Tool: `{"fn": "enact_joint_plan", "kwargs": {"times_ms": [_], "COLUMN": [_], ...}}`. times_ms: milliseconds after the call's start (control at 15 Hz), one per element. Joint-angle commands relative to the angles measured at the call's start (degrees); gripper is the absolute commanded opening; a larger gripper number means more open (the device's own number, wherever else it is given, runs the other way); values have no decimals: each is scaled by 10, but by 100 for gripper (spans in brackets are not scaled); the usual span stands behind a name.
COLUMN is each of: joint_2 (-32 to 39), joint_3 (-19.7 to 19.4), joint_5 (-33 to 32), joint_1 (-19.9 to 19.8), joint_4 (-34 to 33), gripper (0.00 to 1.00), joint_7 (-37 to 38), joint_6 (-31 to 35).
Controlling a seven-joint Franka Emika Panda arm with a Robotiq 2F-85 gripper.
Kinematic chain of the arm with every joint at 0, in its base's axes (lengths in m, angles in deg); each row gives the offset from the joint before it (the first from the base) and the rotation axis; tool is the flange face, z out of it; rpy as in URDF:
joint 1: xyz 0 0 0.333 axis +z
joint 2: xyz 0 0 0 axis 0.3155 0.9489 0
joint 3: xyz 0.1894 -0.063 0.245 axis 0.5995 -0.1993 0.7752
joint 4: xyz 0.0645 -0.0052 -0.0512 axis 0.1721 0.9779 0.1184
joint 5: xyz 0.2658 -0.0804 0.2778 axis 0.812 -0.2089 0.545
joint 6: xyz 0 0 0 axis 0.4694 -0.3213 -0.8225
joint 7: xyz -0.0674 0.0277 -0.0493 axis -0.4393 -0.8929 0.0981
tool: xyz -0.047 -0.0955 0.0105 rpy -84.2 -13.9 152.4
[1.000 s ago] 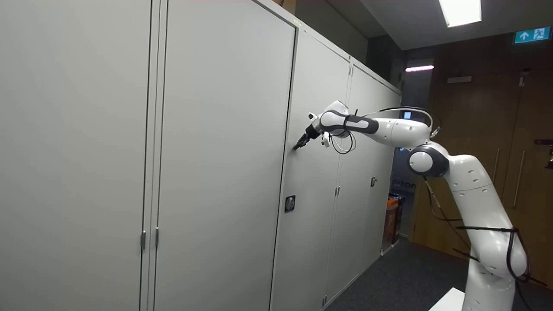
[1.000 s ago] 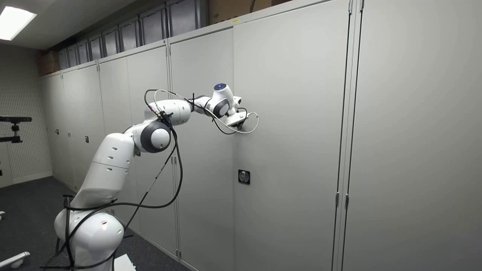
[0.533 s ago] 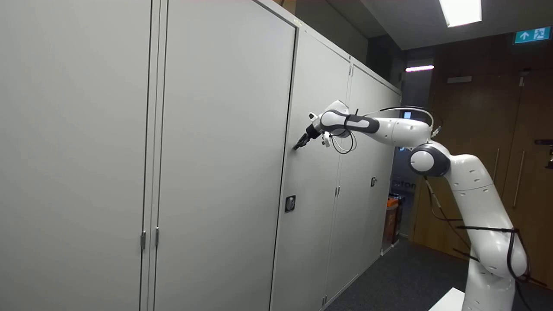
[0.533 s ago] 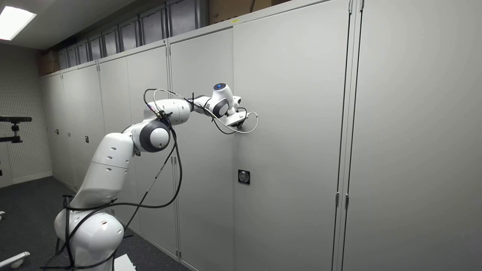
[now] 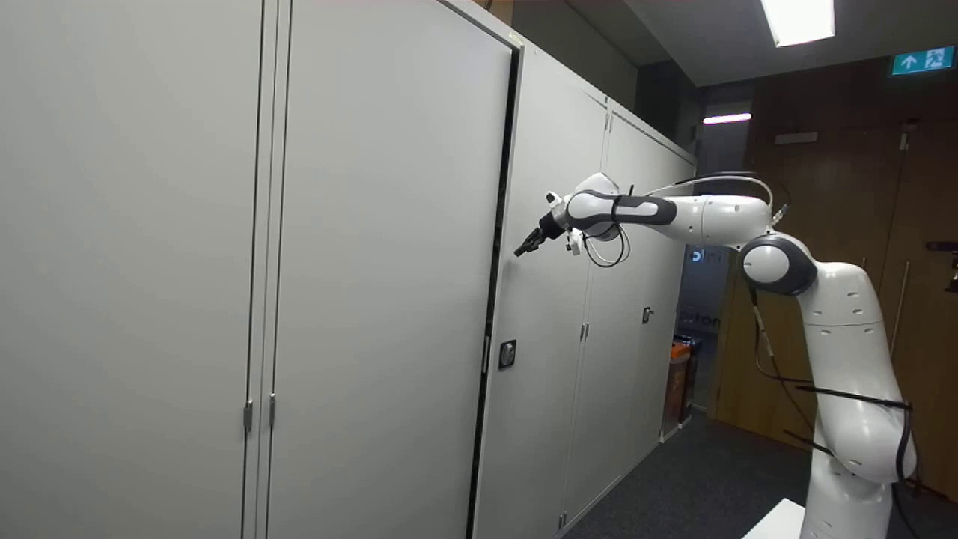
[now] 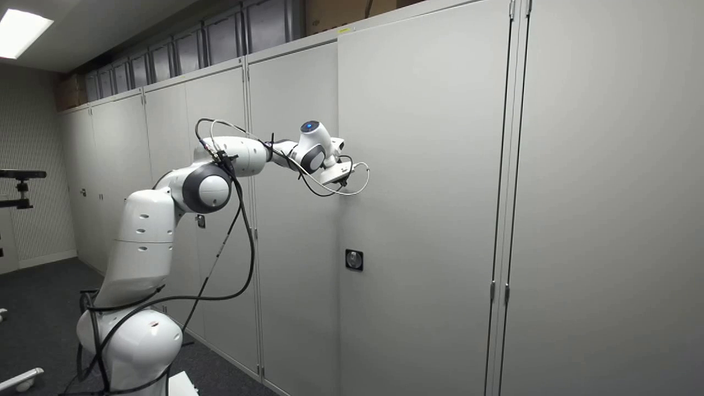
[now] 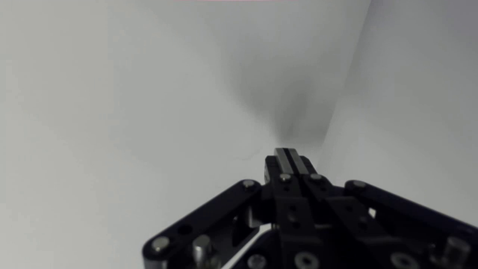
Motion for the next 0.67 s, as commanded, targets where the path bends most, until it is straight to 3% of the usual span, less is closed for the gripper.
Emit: {"fn": "enact_joint_plan", "kwargs": {"times_ms": [0, 200, 267, 600], "joint_2": [-108, -171, -193, -298], "joint_3": [-6, 1, 67, 106], "joint_5": [-35, -61, -81, -80], "joint_1": [24, 30, -30, -61], "joint_4": [138, 214, 239, 358], "gripper": [0, 0, 0, 0], "joint_7": [34, 57, 71, 90], "joint_6": [36, 30, 26, 6]}}
